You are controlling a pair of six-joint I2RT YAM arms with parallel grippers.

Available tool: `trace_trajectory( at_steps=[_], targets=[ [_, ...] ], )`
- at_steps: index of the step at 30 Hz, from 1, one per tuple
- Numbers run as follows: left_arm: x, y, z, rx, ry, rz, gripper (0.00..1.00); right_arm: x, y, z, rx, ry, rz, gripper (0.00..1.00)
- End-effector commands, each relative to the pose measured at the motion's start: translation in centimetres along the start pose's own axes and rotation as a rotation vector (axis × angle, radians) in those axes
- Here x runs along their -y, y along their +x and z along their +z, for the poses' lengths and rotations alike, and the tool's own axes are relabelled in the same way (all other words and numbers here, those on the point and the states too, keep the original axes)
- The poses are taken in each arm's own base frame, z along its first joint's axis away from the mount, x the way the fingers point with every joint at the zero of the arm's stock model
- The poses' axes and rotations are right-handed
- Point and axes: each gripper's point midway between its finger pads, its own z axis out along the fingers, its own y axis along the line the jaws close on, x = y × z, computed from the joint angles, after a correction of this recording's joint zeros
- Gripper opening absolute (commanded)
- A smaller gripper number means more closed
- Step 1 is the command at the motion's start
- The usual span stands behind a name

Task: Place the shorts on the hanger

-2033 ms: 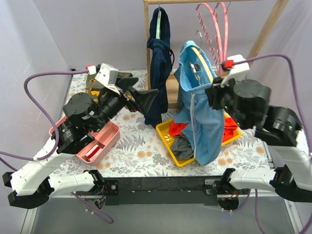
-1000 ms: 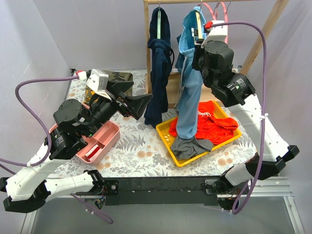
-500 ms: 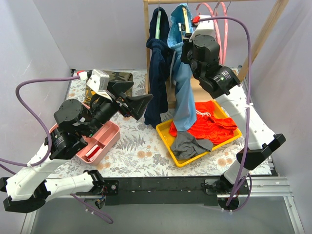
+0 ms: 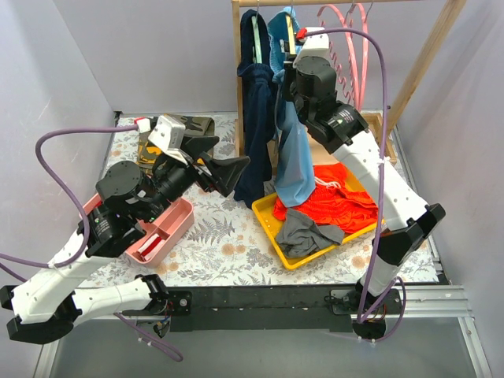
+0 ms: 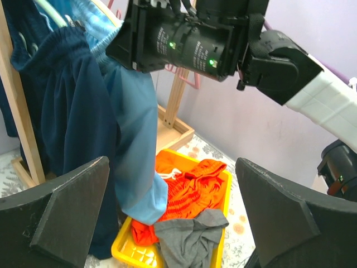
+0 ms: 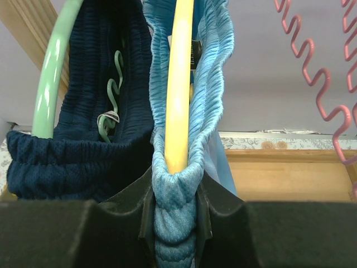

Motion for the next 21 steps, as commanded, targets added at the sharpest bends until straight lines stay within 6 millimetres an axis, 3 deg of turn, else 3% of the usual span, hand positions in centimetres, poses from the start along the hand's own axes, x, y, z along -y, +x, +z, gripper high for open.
trace_trajectory(
  at_steps=[1, 4, 6, 8, 11, 15, 17, 19, 21],
  targets=[
    [-0.7, 1.4, -0.6, -0.029, -0.024, -0.013, 0.97, 0.0, -6.7, -0.9, 0.206, -0.007, 0.129, 0.01],
    [-0.9, 2.4, -0.9, -0.048, -0.03, -0.032, 0.98, -0.1, -5.9, -0.8, 0.183, -0.015, 0.128, 0.01],
    [-1.1, 3.4, -1.0, -0.066, -0.038, -0.04, 0.97, -0.1, -5.4, -1.1, 0.168, -0.023, 0.13, 0.08],
    [-1.1, 4.1, -1.2, -0.082, -0.038, -0.068, 0.97, 0.0, -4.9, -1.8, 0.15, -0.037, 0.14, 0.36],
    [-1.1, 5.8, -1.1, -0.12, -0.038, -0.091, 0.98, 0.0, -4.1, -2.9, 0.12, -0.068, 0.153, 0.55],
    [-1.1, 7.8, -0.8, -0.164, -0.046, -0.121, 0.98, 0.4, -4.0, -5.4, 0.101, -0.12, 0.188, 0.65],
    [-1.2, 8.7, -0.7, -0.188, -0.06, -0.142, 0.98, 0.4, -2.7, -6.1, 0.057, -0.144, 0.186, 0.68],
    [-1.4, 9.7, -0.4, -0.215, -0.079, -0.157, 0.98, 0.6, -2.7, -7.7, 0.048, -0.173, 0.218, 0.7],
    [-1.6, 11.1, 0.1, -0.252, -0.1, -0.179, 0.98, 1.4, -1.2, -9.4, 0.021, -0.184, 0.241, 0.71]
  ],
)
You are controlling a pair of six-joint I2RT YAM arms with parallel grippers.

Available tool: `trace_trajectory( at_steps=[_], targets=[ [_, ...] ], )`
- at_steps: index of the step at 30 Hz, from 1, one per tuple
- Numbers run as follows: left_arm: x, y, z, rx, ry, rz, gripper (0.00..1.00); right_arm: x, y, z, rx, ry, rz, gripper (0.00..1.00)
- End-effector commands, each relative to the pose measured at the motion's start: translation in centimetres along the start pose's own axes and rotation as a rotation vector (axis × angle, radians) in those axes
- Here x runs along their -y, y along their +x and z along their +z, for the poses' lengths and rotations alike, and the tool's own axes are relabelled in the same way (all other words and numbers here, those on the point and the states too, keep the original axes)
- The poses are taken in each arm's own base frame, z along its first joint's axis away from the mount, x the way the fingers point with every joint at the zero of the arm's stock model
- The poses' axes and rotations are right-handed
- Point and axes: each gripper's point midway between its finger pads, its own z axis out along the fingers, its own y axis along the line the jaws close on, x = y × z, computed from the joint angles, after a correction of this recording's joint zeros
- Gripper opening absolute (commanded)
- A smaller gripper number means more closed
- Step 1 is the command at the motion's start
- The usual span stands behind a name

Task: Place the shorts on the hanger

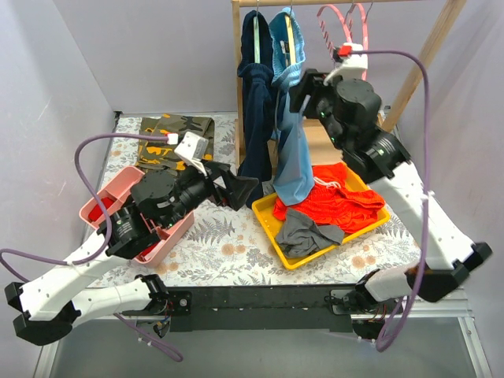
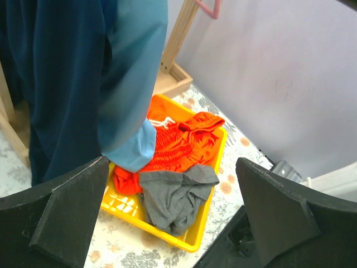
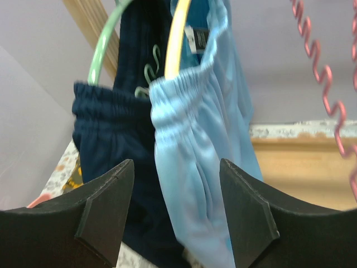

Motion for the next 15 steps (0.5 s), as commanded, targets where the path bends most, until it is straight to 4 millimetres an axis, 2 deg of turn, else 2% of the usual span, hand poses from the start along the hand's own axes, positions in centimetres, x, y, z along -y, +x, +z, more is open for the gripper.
trace_trajectory(
  at_steps=[1, 2, 4, 5, 6, 7, 8, 9, 12, 13, 15],
  targets=[
    [-0.8, 2.6, 1.2, -0.074, -0.051, -0.065, 0.98, 0.3, 0.3, -4.0, -0.01, -0.071, 0.1, 0.71],
    [-1.0, 3.3, 1.4, -0.095, -0.063, -0.072, 0.98, 1.2, 1.8, -5.3, -0.031, -0.067, 0.102, 0.72],
    [-1.1, 4.6, 1.9, -0.125, -0.075, -0.098, 0.98, 2.0, 3.4, -6.8, -0.056, -0.07, 0.123, 0.72],
    [-1.4, 5.5, 2.1, -0.142, -0.086, -0.105, 0.98, 2.7, 2.8, -8.7, -0.031, -0.076, 0.146, 0.72],
    [-1.6, 6.1, 2.2, -0.154, -0.091, -0.113, 0.98, 3.7, 5.9, -8.9, -0.083, -0.056, 0.131, 0.72],
    [-1.7, 6.7, 2.4, -0.165, -0.096, -0.126, 0.98, 4.1, 6.7, -9.6, -0.092, -0.055, 0.149, 0.72],
    [-1.8, 7.1, 2.5, -0.168, -0.097, -0.133, 0.98, 4.6, 6.5, -11.0, -0.075, -0.065, 0.165, 0.72],
    [-2.1, 8.4, 2.6, -0.193, -0.101, -0.136, 0.98, 5.3, 9.3, -11.2, -0.129, -0.05, 0.154, 0.72],
    [-2.5, 10.9, 2.9, -0.237, -0.103, -0.157, 0.98, 6.2, 11.9, -12.9, -0.174, -0.053, 0.185, 0.73],
    [-2.8, 11.7, 3.0, -0.246, -0.12, -0.181, 0.98, 6.7, 14.4, -13.1, -0.221, -0.047, 0.178, 0.73],
    [-3.6, 13.8, 3.2, -0.284, -0.148, -0.193, 0.98, 7.0, 15.7, -14.0, -0.233, -0.063, 0.204, 0.73]
  ],
)
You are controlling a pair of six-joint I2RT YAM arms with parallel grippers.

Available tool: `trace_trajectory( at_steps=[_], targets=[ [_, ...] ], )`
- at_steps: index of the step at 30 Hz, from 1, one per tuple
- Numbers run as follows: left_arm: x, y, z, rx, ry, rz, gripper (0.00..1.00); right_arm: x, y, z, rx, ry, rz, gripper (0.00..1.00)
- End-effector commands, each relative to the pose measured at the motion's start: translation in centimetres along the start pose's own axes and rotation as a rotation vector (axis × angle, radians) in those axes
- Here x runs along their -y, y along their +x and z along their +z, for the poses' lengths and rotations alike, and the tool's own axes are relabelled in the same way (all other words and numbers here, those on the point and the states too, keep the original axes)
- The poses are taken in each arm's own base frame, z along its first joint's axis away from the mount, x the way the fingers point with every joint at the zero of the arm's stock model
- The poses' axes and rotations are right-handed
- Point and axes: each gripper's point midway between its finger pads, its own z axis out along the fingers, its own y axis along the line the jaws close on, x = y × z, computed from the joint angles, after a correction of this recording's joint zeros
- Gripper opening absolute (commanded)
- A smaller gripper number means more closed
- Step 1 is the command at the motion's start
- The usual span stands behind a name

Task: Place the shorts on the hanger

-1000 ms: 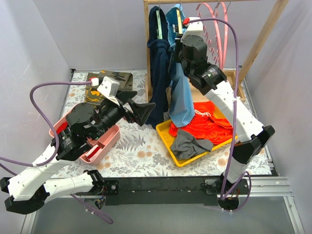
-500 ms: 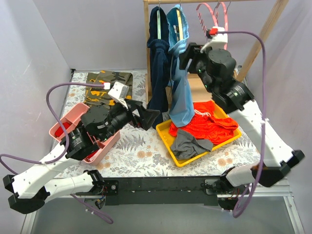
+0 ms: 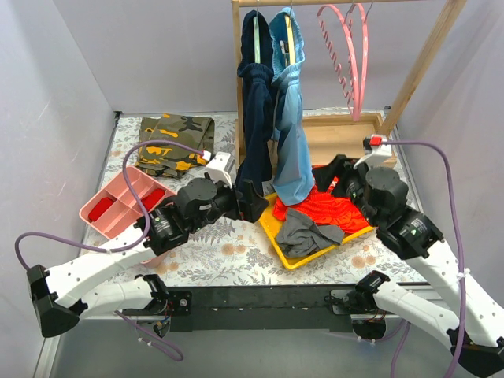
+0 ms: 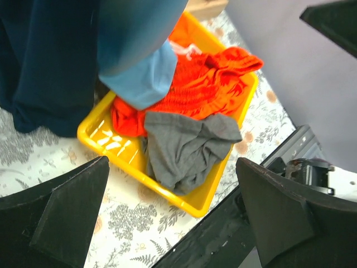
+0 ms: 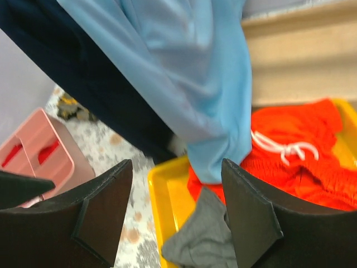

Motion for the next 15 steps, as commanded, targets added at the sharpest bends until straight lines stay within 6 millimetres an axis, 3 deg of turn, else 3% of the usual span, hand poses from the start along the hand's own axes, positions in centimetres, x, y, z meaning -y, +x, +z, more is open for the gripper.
trace_trajectory(
  at_steps=[1, 4, 7, 15],
  targets=[
    [-1.2, 2.6, 1.3, -0.038, -0.034, -0.071, 0.98, 1.5, 5.1, -0.3, -0.088, -0.004, 0.056, 0.73],
    [-2.5, 5.0, 2.1, -0.075, -0.069, -0.109, 0.98, 2.9, 7.8, -0.7, -0.135, 0.016, 0.052, 0.75],
    [-3.8, 6.6, 2.7, -0.083, -0.117, -0.148, 0.98, 3.7, 8.9, -1.2, -0.134, 0.018, 0.052, 0.76],
    [-5.2, 8.1, 3.5, -0.091, -0.169, -0.149, 0.98, 5.4, 11.3, -1.7, -0.154, 0.045, 0.042, 0.83]
  ],
)
